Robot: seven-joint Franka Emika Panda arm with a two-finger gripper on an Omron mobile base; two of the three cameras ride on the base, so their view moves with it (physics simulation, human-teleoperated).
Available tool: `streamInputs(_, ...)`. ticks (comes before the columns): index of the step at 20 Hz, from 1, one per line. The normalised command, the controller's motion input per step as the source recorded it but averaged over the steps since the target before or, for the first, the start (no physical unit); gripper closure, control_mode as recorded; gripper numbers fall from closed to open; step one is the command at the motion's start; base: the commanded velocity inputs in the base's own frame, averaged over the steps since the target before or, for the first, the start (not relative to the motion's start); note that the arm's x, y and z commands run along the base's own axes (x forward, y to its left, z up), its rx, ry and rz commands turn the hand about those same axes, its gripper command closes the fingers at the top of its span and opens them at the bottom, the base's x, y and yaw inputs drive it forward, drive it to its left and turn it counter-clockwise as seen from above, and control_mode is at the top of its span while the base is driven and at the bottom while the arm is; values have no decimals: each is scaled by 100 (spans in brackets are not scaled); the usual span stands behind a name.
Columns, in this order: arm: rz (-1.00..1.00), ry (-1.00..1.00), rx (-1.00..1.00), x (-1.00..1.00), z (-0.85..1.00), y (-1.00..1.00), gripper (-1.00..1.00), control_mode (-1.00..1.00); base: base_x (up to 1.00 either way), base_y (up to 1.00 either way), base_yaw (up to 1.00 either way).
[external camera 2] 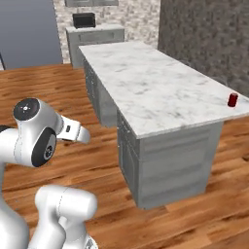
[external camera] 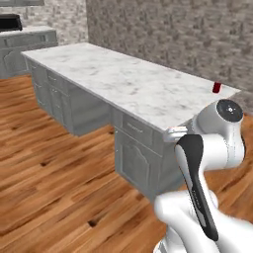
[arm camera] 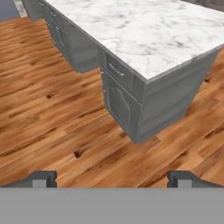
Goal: Four empty soda cans are scattered around the kitchen. Gather all the cans and cluster them next to the stove for recycling.
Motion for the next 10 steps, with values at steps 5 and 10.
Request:
streamInputs(5,0,0,0,0,0,0,-100,100,-4,-32,46)
streamInputs(10,0,0,0,0,0,0,-100,100,0,-30,46)
